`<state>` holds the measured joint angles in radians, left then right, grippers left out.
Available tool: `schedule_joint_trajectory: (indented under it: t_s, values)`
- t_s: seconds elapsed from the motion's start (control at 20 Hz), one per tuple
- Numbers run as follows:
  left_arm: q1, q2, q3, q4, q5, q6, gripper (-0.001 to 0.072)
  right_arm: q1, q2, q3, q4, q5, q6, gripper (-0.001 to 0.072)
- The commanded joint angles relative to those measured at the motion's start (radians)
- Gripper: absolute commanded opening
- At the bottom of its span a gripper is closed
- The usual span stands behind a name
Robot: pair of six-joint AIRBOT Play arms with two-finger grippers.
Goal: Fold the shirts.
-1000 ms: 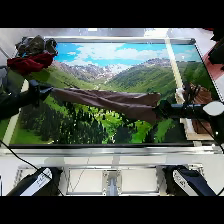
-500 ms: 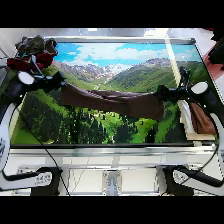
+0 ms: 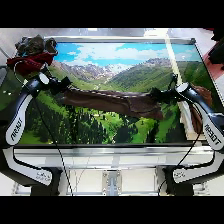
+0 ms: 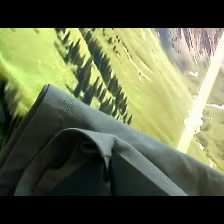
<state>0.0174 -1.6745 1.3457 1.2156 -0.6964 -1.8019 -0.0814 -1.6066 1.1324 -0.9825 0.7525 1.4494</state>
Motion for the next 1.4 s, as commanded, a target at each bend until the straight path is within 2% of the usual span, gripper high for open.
schedule_joint_trajectory:
  t_s: [0.0,0.05,0.1,0.3,0.35,0.5,0.65,0.85,1.05,1.25,1.3,1.35]
  values:
    - [0.000,-0.019,0.039,-0.039,0.047,0.046,0.0391,0.005,-0.031,0.018,-0.002,-0.027,-0.041,0.0086]
    - [0.000,-0.014,0.070,-0.045,0.049,0.068,0.0576,-0.001,-0.019,0.041,-0.011,0.006,-0.044,0.0229]
    - [0.001,-0.005,0.112,-0.045,0.044,0.084,0.0643,-0.015,-0.003,0.070,-0.025,0.057,-0.044,0.0358]
    - [-0.001,0.042,0.274,-0.096,0.046,0.114,0.0647,-0.115,0.105,0.167,-0.127,0.280,-0.063,0.0404]
    - [-0.001,0.046,0.304,-0.130,0.045,0.140,0.0647,-0.147,0.121,0.166,-0.134,0.319,-0.063,0.0483]
    - [-0.001,0.051,0.343,-0.281,0.044,0.221,0.0647,-0.240,0.102,0.127,-0.092,0.457,-0.063,0.0592]
    - [-0.005,0.051,0.342,-0.362,0.014,0.297,0.0647,-0.290,0.057,0.039,0.016,0.468,-0.140,0.0606]
    - [-0.020,0.051,0.342,-0.372,0.011,0.299,0.0647,-0.304,-0.043,0.016,0.193,0.449,-0.290,0.0607]
    - [-0.039,0.051,0.343,-0.382,0.011,0.307,0.0647,-0.300,-0.141,0.016,0.333,0.414,-0.362,0.0607]
    - [-0.052,0.051,0.342,-0.382,0.011,0.308,0.0647,-0.249,-0.170,0.016,0.382,0.386,-0.408,0.0602]
    - [-0.055,0.051,0.342,-0.382,0.011,0.307,0.0646,-0.229,-0.170,0.017,0.399,0.376,-0.414,0.0564]
    - [-0.057,0.051,0.342,-0.382,0.008,0.307,0.0643,-0.206,-0.170,0.019,0.429,0.368,-0.434,0.0472]
